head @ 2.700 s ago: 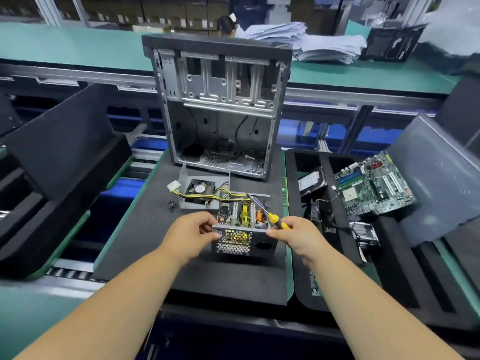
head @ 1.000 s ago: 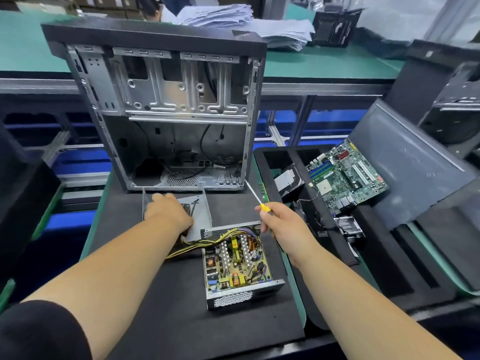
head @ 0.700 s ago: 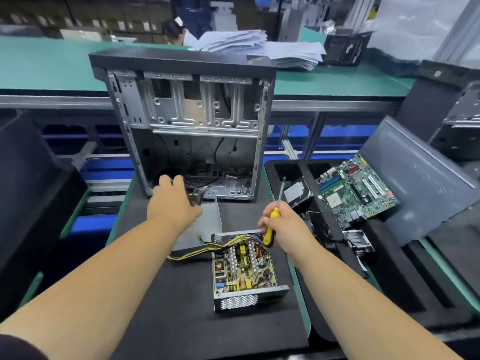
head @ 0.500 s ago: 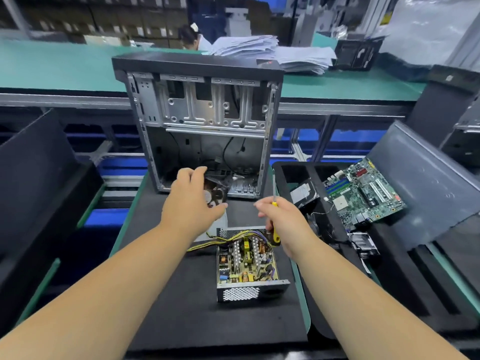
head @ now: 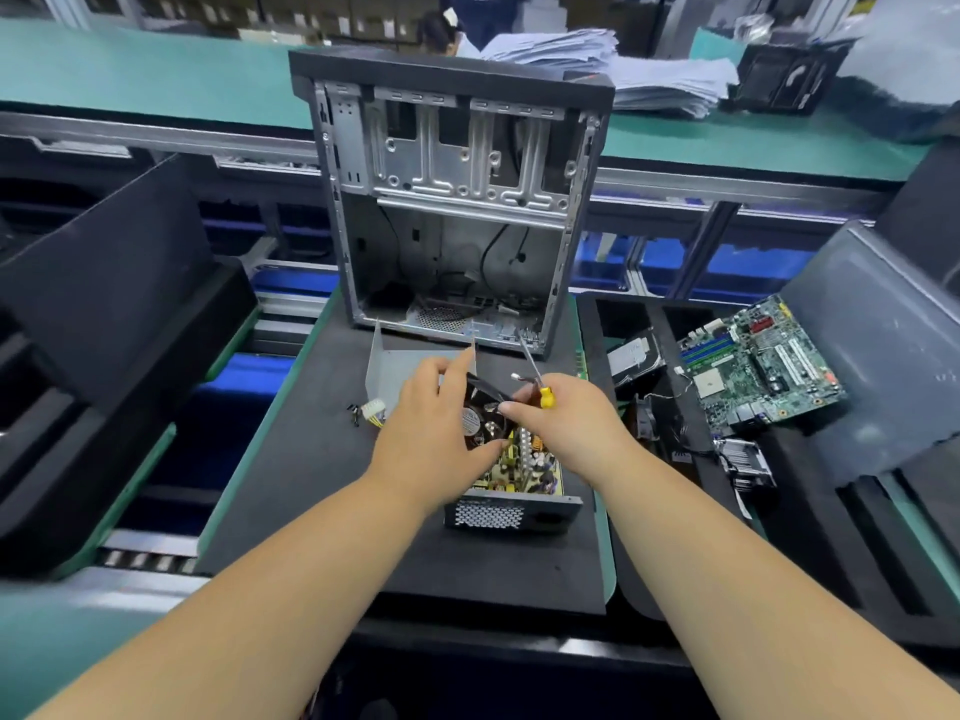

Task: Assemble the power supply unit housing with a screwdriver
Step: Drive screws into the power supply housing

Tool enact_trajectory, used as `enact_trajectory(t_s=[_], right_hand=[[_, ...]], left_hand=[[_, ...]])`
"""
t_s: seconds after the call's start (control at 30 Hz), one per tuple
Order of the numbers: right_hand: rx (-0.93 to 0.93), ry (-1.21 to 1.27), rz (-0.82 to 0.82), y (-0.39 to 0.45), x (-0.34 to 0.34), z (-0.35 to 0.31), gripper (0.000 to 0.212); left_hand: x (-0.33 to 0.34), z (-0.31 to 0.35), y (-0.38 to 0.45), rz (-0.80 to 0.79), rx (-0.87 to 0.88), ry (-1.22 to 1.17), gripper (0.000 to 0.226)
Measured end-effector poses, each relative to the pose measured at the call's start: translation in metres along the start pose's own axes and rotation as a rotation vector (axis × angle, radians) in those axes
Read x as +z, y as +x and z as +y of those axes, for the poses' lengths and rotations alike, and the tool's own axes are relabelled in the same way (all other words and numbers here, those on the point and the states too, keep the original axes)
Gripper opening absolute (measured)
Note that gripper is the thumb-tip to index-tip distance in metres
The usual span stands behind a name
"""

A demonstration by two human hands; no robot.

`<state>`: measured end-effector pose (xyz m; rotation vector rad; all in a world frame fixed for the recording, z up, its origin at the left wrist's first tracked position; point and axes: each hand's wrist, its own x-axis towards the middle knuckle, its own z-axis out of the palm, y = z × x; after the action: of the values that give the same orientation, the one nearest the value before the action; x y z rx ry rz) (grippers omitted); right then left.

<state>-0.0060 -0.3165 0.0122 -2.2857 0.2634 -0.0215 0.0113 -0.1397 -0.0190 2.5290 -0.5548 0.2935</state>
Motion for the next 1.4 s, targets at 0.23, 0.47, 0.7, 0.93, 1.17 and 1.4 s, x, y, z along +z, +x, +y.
enact_trajectory(t_s=[0.23, 0.47, 0.7, 0.93, 1.17, 1.4], right_hand=[[-0.109, -0.279, -0.092, -0.006, -0.002, 0.027, 0.02], [-0.088, -0.398, -0.175, -0.016, 0.008, 0.045, 0.022], [-0.08, -0.455, -0.228, -0.021, 0.019, 0.051, 0.029], [-0.119, -0.597, -0.244, -0.02, 0.019, 0.044, 0.034], [-0.197, -0.678, -0.222, -0.022, 0.017, 0.036, 0.031], [-0.216, -0.726, -0.211, -0.024, 0.019, 0.037, 0.03]], left_hand=[[0.003, -0.024, -0.011, -0.172, -0.235, -0.344, 0.029], [0.017, -0.032, -0.02, -0.397, -0.431, -0.61, 0.012], [0.025, -0.035, -0.02, -0.423, -0.517, -0.595, 0.01], [0.027, -0.034, -0.011, -0.46, -0.493, -0.472, 0.015], [0.024, -0.03, -0.002, -0.487, -0.45, -0.366, 0.018], [0.023, -0.029, -0.006, -0.495, -0.416, -0.383, 0.021]])
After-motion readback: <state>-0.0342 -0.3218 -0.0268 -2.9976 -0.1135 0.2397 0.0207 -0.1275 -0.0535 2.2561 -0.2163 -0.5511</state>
